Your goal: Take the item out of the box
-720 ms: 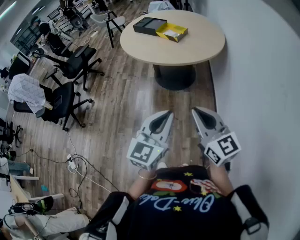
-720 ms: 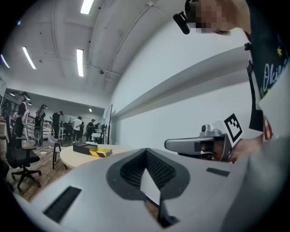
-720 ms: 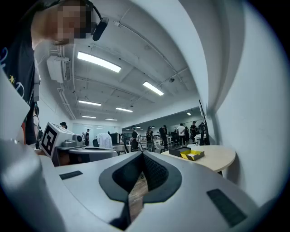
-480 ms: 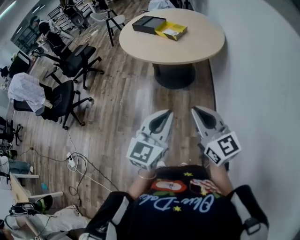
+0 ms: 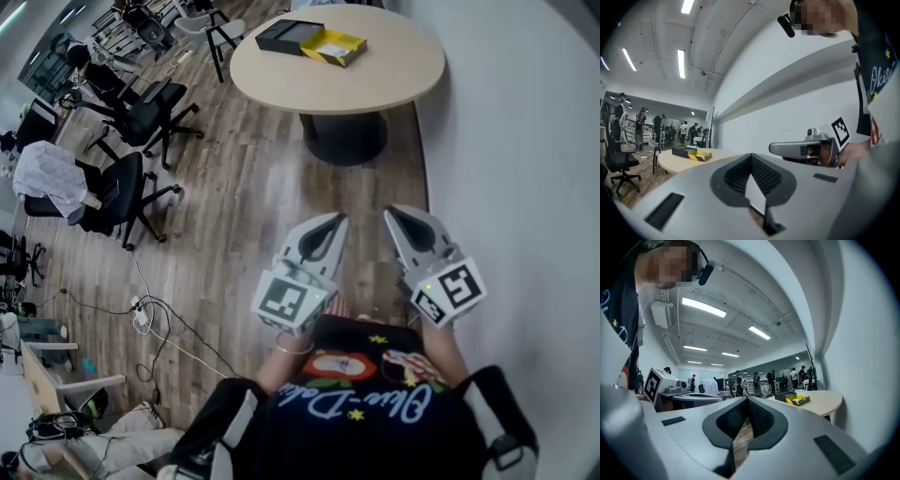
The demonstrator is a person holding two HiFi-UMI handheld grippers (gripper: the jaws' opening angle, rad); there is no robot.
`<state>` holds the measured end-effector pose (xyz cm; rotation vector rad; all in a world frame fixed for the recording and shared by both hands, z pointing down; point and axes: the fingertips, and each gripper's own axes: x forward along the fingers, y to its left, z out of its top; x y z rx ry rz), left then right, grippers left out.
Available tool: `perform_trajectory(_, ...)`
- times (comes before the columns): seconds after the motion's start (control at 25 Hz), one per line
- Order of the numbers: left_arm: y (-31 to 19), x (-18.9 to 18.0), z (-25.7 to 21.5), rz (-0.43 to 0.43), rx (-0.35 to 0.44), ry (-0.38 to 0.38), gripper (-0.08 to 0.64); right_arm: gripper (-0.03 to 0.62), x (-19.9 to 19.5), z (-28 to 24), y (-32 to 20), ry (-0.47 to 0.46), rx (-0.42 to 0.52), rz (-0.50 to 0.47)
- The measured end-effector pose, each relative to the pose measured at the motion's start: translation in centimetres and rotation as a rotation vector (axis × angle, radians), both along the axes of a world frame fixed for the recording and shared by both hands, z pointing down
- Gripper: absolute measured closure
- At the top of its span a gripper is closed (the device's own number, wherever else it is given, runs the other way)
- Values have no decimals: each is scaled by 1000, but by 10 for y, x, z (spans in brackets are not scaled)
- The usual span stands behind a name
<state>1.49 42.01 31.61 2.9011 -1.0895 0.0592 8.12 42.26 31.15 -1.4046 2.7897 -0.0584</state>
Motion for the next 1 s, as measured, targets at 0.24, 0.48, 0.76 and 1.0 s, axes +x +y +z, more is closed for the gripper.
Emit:
perform_trajectory(0.24,-1,14,2,17,2,-4,575,595,12,5,1,-12,-12,2)
perform_trajectory(0.48,-9,22,2,15,-7,-14,575,595,20,2,-10,-4,-3,-6)
perform_trajectory(0.76,-45,17,8,-11,-14,-17,575,595,14,8,-46,0,-12,-37)
perform_trajectory(1.0,-90,21,11,5,-1,-9,575,595,16,15,-88,6,-18,-29)
